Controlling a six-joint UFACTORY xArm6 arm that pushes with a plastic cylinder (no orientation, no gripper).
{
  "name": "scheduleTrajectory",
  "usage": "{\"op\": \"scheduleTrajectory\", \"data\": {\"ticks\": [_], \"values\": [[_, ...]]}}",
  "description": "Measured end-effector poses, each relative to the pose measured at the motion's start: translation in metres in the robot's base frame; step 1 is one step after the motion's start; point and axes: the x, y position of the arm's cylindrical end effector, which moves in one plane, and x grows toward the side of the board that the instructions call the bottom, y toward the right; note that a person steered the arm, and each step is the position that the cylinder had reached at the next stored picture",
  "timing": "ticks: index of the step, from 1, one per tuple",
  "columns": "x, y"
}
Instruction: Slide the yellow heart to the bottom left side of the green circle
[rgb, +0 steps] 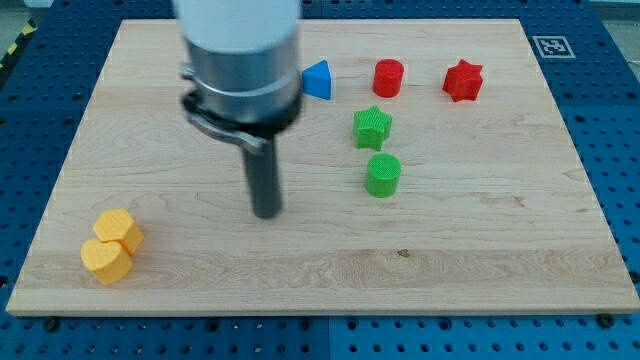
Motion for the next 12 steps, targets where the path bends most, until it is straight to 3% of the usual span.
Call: {"op": "scheduleTrajectory", "data": {"ticks": [2,3,5,7,10,12], "values": [[-0.020,-0.187],[-0.004,-0.222],[0.106,-0.222],[0.095,-0.199],[0.093,-0.091],[0.093,-0.108]]}}
